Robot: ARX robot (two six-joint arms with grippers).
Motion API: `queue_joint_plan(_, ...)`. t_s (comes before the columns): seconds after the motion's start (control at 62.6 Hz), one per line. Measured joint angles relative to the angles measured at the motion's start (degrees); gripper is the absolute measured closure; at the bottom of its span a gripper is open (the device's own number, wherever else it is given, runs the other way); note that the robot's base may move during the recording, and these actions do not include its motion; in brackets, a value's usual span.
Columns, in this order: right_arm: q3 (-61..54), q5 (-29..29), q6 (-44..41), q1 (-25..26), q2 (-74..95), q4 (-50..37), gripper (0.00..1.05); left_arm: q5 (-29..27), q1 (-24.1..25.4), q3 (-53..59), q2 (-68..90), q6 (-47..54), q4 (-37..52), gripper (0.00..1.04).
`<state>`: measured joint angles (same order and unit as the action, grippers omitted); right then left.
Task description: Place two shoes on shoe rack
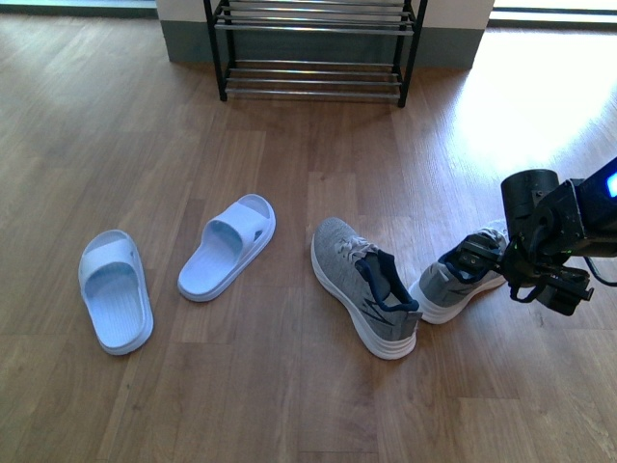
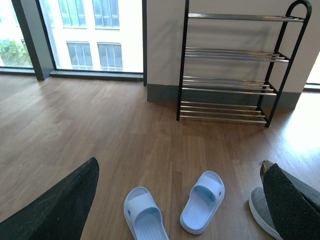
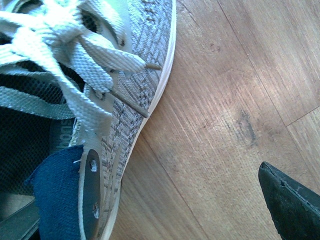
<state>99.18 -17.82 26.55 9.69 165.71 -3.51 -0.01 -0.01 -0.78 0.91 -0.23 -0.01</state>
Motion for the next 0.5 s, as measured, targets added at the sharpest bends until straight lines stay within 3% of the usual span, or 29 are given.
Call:
queue_joint_plan(0.128, 0.24, 6.01, -3.58, 0.94, 0.02, 1.33, 0.09, 0.00, 0.00, 0.00, 0.00, 0.00, 0.00, 0.09)
queue_joint_plan(0.415, -0.35, 6.16, -3.58, -2.27, 0.70, 0.68, 0.09, 0.00, 0.00, 0.00, 0.00, 0.00, 0.00, 0.09)
queue_joint_plan(0.495, -0.61, 5.70, -3.15, -2.45, 0.81, 0.42, 0.21, 0.00, 0.00, 0.00, 0.00, 0.00, 0.00, 0.09)
